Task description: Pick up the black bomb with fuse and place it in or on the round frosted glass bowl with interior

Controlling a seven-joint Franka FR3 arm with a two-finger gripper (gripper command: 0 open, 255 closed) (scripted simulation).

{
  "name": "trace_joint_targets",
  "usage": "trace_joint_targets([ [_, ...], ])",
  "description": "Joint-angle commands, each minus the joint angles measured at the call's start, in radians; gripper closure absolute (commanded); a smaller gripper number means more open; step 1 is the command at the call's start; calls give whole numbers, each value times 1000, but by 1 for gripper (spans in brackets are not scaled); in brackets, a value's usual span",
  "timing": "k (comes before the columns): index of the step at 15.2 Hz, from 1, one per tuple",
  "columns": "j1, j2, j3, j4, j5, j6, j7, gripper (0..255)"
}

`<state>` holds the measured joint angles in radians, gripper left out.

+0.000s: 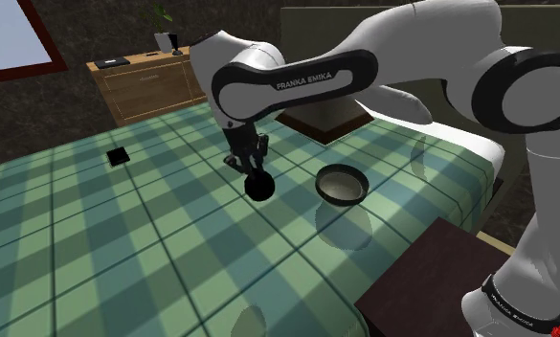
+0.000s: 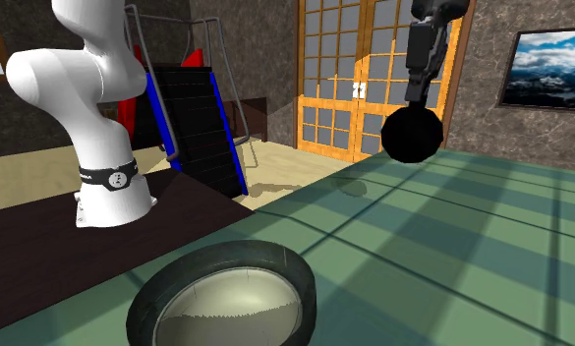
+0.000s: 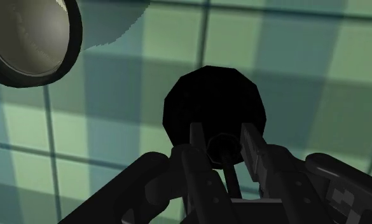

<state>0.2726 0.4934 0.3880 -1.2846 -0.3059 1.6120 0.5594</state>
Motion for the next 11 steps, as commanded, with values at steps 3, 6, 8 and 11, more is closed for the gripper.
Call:
trace_joint_targets([
  [3, -94, -138, -6, -194, 38, 74, -69, 255],
  [6, -152, -223, -19, -300, 63, 111, -130, 255],
  [8, -187, -274, -32, -361, 79, 132, -173, 255],
  [11, -234, -344, -55, -441, 99, 158, -241, 255],
])
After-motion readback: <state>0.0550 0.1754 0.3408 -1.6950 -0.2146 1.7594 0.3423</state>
